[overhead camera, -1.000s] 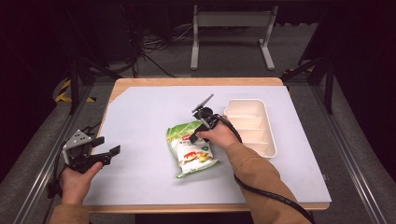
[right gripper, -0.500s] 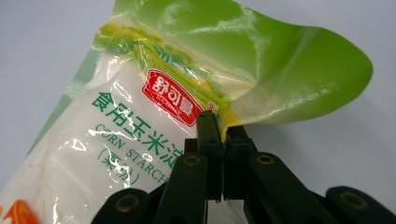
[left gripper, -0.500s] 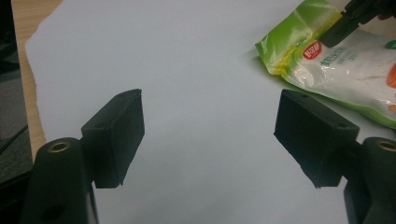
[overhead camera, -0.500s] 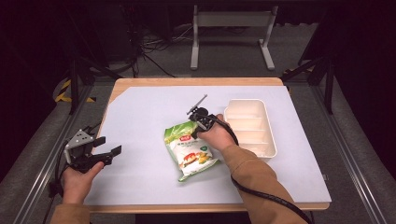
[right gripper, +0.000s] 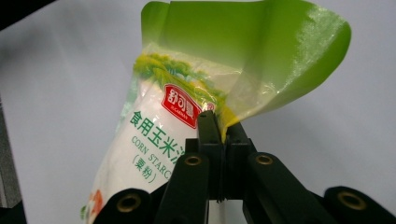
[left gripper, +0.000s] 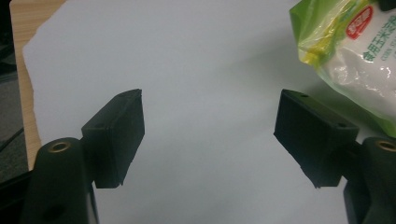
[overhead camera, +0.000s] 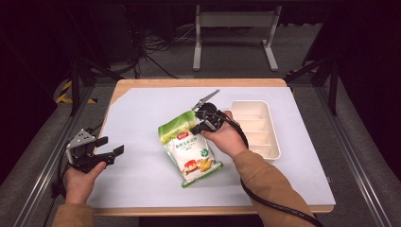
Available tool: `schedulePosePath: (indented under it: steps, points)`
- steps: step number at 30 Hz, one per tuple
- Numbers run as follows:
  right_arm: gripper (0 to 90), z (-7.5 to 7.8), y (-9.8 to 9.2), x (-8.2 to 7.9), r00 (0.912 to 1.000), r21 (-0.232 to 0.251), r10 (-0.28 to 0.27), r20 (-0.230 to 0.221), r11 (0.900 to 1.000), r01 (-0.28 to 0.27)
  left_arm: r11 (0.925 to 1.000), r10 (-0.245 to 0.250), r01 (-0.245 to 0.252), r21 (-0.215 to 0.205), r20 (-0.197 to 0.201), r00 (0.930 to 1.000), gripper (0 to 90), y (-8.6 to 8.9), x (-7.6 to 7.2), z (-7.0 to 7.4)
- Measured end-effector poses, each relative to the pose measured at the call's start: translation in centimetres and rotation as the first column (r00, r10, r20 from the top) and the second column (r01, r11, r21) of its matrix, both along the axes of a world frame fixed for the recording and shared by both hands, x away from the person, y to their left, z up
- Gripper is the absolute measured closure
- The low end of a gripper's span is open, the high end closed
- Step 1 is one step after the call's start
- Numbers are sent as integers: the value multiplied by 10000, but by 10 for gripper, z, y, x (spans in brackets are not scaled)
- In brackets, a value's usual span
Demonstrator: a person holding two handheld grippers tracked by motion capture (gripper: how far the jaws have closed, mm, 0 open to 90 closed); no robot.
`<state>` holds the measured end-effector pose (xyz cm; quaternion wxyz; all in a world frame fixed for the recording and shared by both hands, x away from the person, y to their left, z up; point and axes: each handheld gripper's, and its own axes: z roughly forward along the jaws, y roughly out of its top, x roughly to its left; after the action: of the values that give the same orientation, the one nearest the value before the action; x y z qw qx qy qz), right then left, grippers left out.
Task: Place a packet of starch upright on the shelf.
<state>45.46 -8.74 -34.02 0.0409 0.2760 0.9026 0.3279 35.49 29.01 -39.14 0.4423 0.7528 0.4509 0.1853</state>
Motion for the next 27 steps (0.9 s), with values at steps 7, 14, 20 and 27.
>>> schedulePosePath:
  steps: [7,14,20,27]
  points:
    - [889,29,-4,-24,9956,582,412,843,9972,-462,9999,-155,155,-69,41,9999,251,-7,6,2]
    - [889,49,-9,-41,9849,839,701,1583,9929,-841,9995,-301,301,-30,35,9995,251,-13,13,2]
    - [890,63,-17,-49,9748,993,591,2152,9917,-820,9991,-412,413,-31,58,9991,252,-18,17,2]
    - [890,78,-33,-53,9697,1516,273,2430,9863,-657,9990,-453,453,-12,26,9990,252,-19,18,2]
